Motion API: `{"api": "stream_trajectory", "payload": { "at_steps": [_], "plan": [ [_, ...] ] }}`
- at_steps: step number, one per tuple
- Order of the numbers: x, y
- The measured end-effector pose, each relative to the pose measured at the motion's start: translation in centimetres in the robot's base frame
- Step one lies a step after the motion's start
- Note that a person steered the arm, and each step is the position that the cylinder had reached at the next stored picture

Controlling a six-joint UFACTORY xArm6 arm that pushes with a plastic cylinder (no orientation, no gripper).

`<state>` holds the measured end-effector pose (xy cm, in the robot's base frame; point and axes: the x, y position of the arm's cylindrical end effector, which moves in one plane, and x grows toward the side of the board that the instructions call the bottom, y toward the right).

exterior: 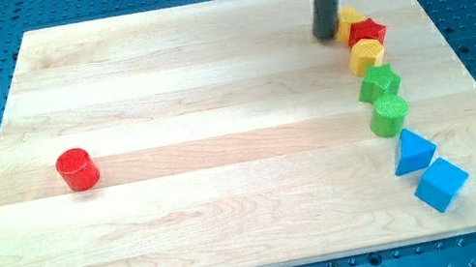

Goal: Move heart above red star

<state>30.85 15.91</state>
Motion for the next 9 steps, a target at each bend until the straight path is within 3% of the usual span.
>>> {"api": "stream_trajectory", "payload": {
  "at_steps": [2,3,5,6,8,9],
  "plan": [
    [-0.2,-1.2],
    [-0.5,2.3],
    [-6.7,2.3],
    [-10.6,6.3],
    [-1.8,15.5],
    [0.0,12.7]
  ]
}}
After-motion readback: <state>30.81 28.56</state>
